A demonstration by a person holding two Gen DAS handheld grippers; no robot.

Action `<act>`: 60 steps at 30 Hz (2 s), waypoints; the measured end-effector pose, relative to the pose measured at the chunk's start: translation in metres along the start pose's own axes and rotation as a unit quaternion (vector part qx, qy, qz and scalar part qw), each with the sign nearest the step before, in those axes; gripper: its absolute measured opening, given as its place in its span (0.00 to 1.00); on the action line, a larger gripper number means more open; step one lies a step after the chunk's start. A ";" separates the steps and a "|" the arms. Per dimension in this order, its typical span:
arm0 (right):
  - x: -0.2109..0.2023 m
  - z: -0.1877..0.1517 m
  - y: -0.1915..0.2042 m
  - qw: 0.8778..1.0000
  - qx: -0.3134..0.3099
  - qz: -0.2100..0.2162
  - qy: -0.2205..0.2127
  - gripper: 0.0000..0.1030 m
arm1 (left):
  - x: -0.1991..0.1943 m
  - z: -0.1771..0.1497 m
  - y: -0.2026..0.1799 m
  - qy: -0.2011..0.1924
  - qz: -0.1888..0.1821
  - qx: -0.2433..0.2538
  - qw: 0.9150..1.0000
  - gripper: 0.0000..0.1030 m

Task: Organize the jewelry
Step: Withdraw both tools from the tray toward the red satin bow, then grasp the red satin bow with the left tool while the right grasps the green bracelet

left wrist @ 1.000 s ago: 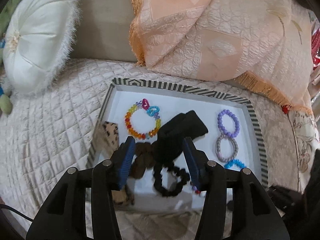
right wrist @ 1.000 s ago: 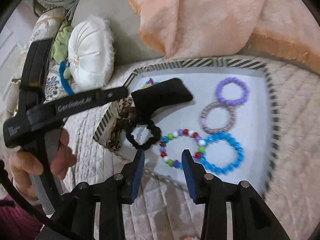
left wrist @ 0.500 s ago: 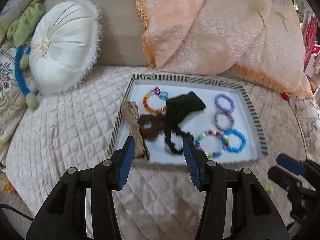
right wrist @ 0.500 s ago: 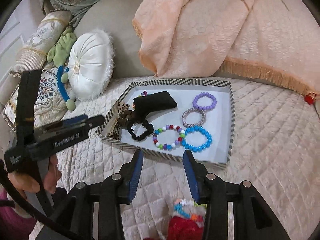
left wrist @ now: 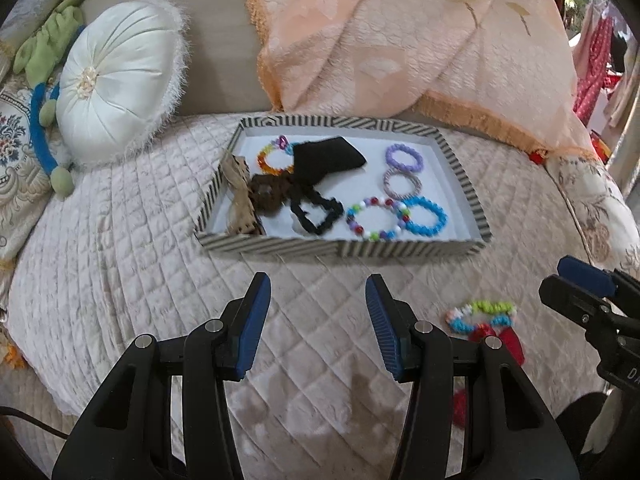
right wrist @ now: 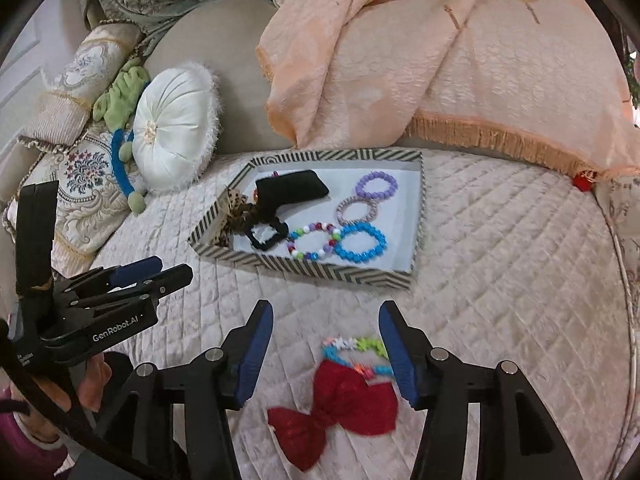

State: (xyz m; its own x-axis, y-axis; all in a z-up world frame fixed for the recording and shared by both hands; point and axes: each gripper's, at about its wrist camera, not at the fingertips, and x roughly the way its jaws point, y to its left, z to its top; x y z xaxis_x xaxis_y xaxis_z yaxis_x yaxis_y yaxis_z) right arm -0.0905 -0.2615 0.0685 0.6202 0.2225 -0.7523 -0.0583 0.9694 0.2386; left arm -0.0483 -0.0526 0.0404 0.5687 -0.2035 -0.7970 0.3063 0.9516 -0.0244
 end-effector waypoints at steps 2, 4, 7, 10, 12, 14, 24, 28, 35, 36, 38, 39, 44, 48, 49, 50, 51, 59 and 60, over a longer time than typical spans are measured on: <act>-0.003 -0.005 -0.003 1.000 -0.001 -0.005 0.004 0.53 | -0.001 -0.004 -0.004 0.004 -0.003 0.002 1.000 0.48; -0.006 -0.011 -0.008 1.000 0.002 -0.008 0.005 0.54 | -0.002 -0.008 -0.007 0.007 -0.007 0.004 1.000 0.48; -0.009 -0.019 -0.016 1.000 0.009 -0.012 0.010 0.55 | -0.003 -0.015 -0.010 0.017 -0.020 0.001 1.000 0.48; -0.008 -0.028 -0.026 0.999 0.014 -0.022 0.021 0.56 | -0.003 -0.022 -0.014 0.030 -0.040 -0.001 0.999 0.48; -0.005 -0.036 -0.034 0.999 0.016 -0.027 0.034 0.56 | -0.002 -0.027 -0.018 0.039 -0.058 -0.002 0.998 0.52; 0.000 -0.041 -0.039 0.998 0.019 -0.030 0.045 0.56 | 0.000 -0.031 -0.023 0.050 -0.079 -0.004 0.996 0.54; 0.012 -0.049 -0.077 0.995 0.061 -0.041 0.067 0.58 | 0.018 -0.052 -0.081 0.092 -0.167 0.054 0.980 0.68; 0.020 -0.043 -0.086 0.994 0.062 -0.042 0.074 0.58 | 0.037 -0.059 -0.106 0.108 -0.165 0.077 0.977 0.68; 0.045 -0.038 -0.078 0.995 0.019 -0.021 0.100 0.58 | 0.070 -0.061 -0.113 0.122 -0.150 0.060 0.979 0.28; 0.049 -0.039 -0.077 0.994 0.010 -0.020 0.104 0.58 | 0.069 -0.060 -0.110 0.120 -0.155 0.058 0.979 0.16; 0.056 -0.039 -0.075 0.993 -0.004 -0.020 0.113 0.57 | 0.065 -0.058 -0.104 0.119 -0.154 0.062 0.979 0.13; 0.060 -0.039 -0.074 0.993 -0.008 -0.019 0.116 0.55 | 0.062 -0.057 -0.100 0.116 -0.151 0.062 0.980 0.12; 0.080 -0.040 -0.068 0.991 -0.035 -0.026 0.126 0.39 | 0.051 -0.050 -0.063 0.108 -0.134 0.041 0.984 0.12; 0.088 -0.038 -0.056 0.990 -0.061 -0.028 0.124 0.22 | 0.045 -0.044 -0.041 0.103 -0.125 0.021 0.987 0.12; 0.087 -0.037 -0.055 0.990 -0.060 -0.024 0.124 0.15 | 0.043 -0.042 -0.037 0.100 -0.123 0.018 0.987 0.12; 0.082 -0.034 -0.054 0.991 -0.056 -0.017 0.119 0.15 | 0.041 -0.040 -0.034 0.096 -0.121 0.016 0.988 0.12; 0.078 -0.032 -0.054 0.992 -0.052 -0.011 0.112 0.14 | 0.038 -0.040 -0.032 0.092 -0.119 0.015 0.988 0.12; 0.030 -0.005 -0.047 0.997 -0.047 0.006 0.061 0.14 | 0.025 -0.027 -0.011 0.070 -0.105 0.006 0.992 0.12; 0.025 -0.001 -0.046 0.997 -0.047 0.008 0.055 0.14 | 0.024 -0.025 -0.010 0.069 -0.104 0.004 0.992 0.12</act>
State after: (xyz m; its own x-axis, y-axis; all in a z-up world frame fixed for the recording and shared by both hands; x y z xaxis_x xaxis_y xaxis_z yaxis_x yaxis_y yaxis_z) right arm -0.0726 -0.3003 0.0381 0.5287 0.2426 -0.8134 -0.1443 0.9700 0.1955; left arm -0.0564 -0.0609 0.0063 0.3827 -0.3615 -0.8502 0.4128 0.8902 -0.1927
